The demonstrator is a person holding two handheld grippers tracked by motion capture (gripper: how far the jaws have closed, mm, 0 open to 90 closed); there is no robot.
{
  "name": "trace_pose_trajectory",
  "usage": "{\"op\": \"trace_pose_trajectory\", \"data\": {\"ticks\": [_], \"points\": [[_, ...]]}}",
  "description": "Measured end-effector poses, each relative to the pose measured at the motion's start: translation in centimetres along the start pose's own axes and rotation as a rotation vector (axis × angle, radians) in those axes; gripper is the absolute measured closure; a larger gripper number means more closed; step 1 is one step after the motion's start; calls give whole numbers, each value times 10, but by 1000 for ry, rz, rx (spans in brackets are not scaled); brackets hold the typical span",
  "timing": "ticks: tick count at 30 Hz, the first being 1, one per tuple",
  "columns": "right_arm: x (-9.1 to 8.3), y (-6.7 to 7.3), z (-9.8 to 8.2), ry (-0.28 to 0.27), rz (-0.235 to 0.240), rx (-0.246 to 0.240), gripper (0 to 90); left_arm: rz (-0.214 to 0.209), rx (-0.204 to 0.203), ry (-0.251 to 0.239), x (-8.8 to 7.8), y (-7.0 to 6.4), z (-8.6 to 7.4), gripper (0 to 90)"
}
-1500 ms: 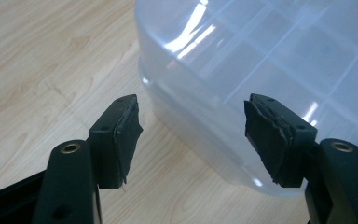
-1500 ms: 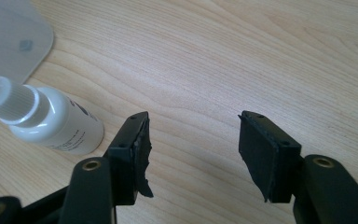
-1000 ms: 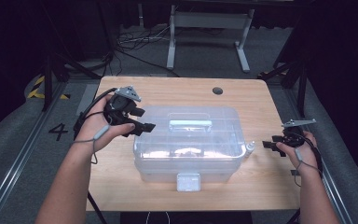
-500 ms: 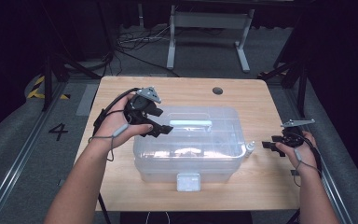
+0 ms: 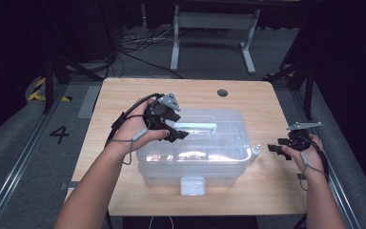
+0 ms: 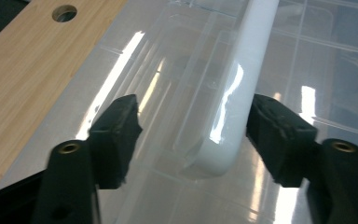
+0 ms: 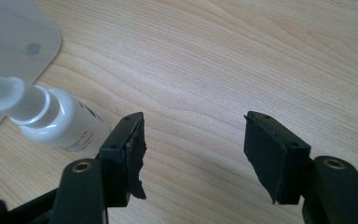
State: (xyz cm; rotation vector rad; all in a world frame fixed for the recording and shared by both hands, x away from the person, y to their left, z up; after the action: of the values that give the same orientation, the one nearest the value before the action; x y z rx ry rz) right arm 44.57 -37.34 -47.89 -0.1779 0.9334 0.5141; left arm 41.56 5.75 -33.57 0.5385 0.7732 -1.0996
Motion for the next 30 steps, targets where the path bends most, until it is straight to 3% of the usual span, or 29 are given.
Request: {"op": "trace_pose_trajectory", "data": {"ticks": [5,8,12,13,18,24,30], "points": [[1,0,0,2,-4,-2,391,-13,50,5,8,-3,2,544],[1,1,0,1,-1,-5,391,-22,57,-2,11,-6,5,567],[0,0,1,-4,-4,-10,391,-23,59,-4,11,-9,6,712],[0,0,1,-5,-4,-10,391,-3,61,2,11,-8,6,712],[0,0,1,-8,-3,-12,391,-11,39,-10,11,-7,6,724],[-2,0,2,-23,-6,-12,392,-7,46,-20,5,-7,10,715],[-9,3,3,-50,-6,-26,401,9,56,11,2,-6,15,714]]}}
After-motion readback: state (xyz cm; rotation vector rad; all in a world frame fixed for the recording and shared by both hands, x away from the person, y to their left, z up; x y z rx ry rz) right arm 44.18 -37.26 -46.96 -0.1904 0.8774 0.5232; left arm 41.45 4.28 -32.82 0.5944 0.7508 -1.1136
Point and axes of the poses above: each handheld gripper's, and its own axes: x roughly forward along the jaws, z roughly out of its top, y roughly to its left, the point moved 4 cm from there along x, roughly forward along the jaws, and after that the axes turned 3 degrees about y, right-handed, at the moved point
